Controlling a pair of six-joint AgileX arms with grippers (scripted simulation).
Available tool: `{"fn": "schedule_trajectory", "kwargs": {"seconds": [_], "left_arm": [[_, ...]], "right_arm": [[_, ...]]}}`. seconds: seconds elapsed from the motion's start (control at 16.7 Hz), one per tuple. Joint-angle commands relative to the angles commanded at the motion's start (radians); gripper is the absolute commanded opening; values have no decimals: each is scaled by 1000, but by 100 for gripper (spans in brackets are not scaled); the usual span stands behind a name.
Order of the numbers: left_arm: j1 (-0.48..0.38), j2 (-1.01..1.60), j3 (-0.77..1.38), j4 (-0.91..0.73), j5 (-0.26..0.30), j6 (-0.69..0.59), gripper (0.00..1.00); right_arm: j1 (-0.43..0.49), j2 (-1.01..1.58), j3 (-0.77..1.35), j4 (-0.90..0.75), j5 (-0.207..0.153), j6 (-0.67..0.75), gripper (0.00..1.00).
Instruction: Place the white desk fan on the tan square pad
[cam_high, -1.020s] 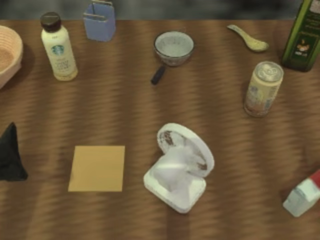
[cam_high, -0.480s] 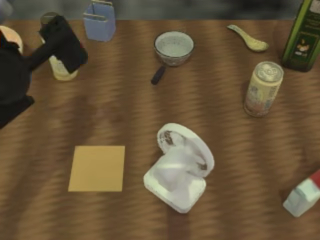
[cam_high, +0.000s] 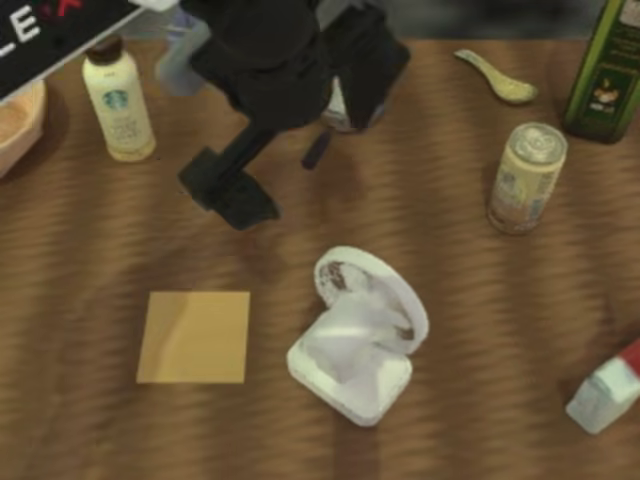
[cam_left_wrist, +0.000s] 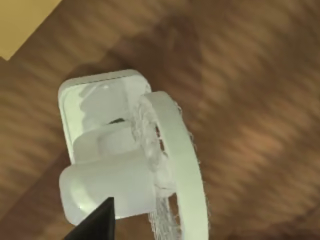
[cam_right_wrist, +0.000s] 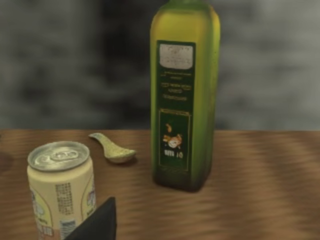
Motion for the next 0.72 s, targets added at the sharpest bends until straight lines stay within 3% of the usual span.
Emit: {"fn": "schedule_trajectory", "kwargs": {"seconds": [0.3,0.72], "left_arm": [[-101,260,238,-205,-1,-205,100],[-110,294,262,-234,-2,-232,100]], "right_arm": [[0,0,0,0,0,0,100],[0,0,0,0,0,0,100]]}}
